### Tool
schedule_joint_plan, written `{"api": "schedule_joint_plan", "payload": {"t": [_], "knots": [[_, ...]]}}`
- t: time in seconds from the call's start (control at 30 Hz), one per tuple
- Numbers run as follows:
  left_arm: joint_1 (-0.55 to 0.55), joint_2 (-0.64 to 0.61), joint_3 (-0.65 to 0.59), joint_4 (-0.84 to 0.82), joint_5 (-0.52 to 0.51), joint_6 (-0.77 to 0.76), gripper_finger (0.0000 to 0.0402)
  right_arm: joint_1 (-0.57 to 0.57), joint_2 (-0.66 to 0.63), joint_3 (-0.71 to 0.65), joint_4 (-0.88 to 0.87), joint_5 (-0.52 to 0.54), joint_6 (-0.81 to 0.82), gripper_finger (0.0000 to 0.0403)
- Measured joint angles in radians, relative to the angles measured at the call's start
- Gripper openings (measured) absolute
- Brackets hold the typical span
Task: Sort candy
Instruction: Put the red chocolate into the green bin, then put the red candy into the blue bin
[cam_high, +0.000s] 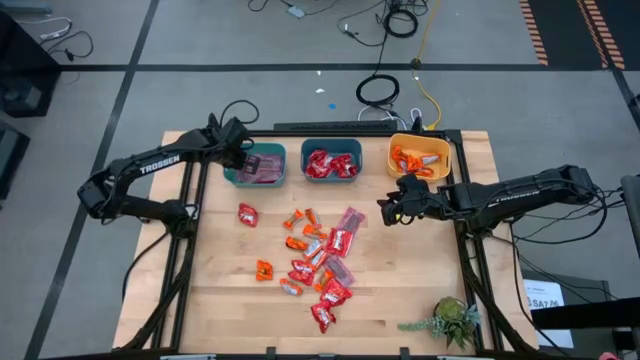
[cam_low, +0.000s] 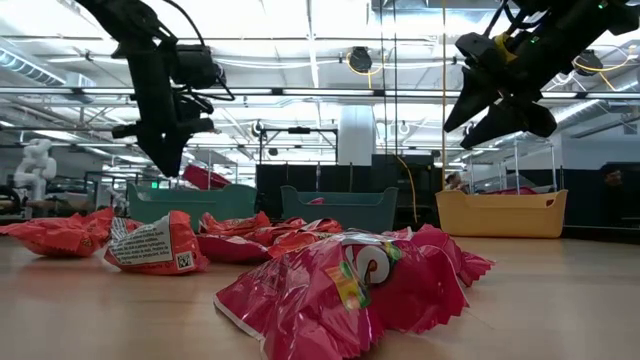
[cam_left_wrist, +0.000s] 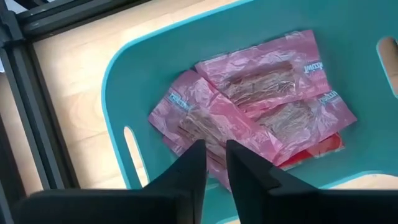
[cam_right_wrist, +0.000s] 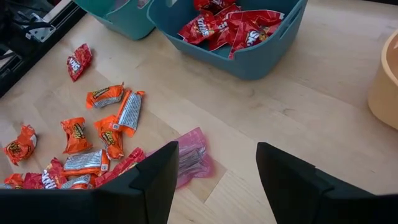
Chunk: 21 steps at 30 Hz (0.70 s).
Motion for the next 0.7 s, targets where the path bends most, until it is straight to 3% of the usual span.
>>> {"api": "schedule_joint_plan", "payload": {"t": [0.27,0.53,0.7], "knots": [[-0.003,0.0,0.001,-0.003,0.012,0.0,0.0089,0.0,0.0,0.0,0.0,-0.003,0.0,0.0208],[-0.015,0.0,0.054,0.0,0.19,0.024,0.0088,0.0,0.0,0.0,0.0,-0.004,0.0,0.0208],[-0.084,0.0,0.104,0.0,0.194,0.025,0.0087,0.0,0.0,0.0,0.0,-0.008,-0.003,0.0208]]}}
